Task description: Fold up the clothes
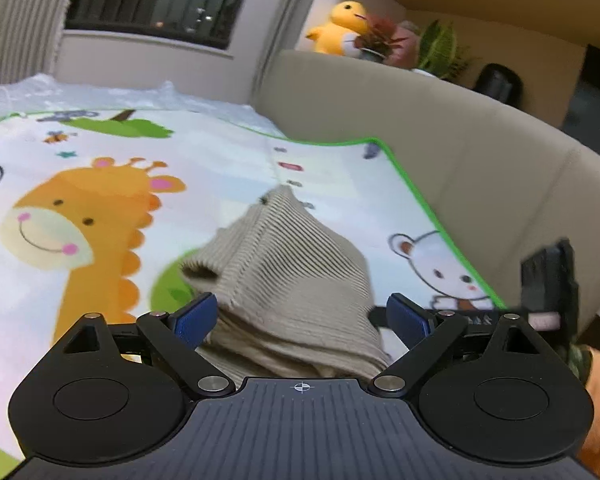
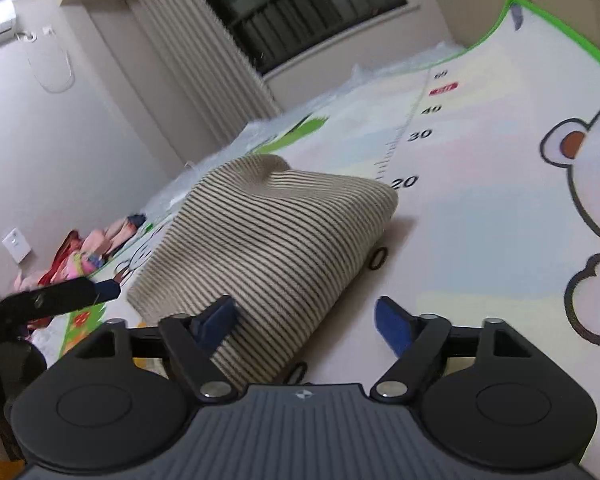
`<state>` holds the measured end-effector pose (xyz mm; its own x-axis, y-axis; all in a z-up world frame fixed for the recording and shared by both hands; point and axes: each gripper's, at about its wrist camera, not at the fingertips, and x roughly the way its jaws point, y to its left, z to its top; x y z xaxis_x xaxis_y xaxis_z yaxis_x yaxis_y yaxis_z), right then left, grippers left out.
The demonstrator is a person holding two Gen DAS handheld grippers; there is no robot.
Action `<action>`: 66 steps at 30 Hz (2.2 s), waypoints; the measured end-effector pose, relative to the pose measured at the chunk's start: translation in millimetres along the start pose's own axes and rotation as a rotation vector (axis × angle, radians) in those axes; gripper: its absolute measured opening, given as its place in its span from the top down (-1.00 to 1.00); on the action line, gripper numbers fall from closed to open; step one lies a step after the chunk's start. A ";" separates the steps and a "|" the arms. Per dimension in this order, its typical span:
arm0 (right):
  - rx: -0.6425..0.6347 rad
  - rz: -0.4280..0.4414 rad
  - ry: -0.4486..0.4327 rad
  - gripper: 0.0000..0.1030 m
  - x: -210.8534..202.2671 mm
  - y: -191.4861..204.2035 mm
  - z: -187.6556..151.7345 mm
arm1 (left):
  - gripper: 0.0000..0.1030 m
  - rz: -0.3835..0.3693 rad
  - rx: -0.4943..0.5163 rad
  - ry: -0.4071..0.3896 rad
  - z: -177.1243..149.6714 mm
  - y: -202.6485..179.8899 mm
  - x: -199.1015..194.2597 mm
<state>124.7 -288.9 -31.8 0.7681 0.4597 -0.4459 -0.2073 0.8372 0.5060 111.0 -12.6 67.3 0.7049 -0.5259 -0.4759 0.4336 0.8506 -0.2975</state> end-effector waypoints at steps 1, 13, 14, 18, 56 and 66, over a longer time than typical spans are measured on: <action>0.003 -0.006 -0.018 -0.70 1.3 -2.9 -6.4 | -0.84 0.013 0.000 0.001 1.8 1.2 4.3; -0.012 0.060 0.016 -0.33 13.8 -6.6 15.3 | -0.55 0.032 -0.159 0.103 -3.3 56.3 85.4; -0.037 0.055 0.039 -0.26 22.6 -3.1 25.1 | -0.54 0.020 -0.164 0.104 -6.9 56.3 84.1; -0.215 0.015 0.116 -0.31 61.0 13.9 57.8 | -0.52 0.008 -0.159 0.104 -20.6 39.7 74.4; -0.761 -0.299 -0.002 0.76 69.9 134.4 1.8 | -0.59 -0.093 -0.361 -0.078 -81.9 77.6 6.6; -0.709 -0.140 0.000 0.75 36.8 169.7 14.2 | -0.70 -0.118 -0.360 -0.085 -83.5 75.3 3.5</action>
<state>126.4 -134.1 48.2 0.8160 0.3344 -0.4715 -0.4505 0.8789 -0.1565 99.2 49.3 -25.8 0.7126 -0.6051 -0.3551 0.3007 0.7207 -0.6246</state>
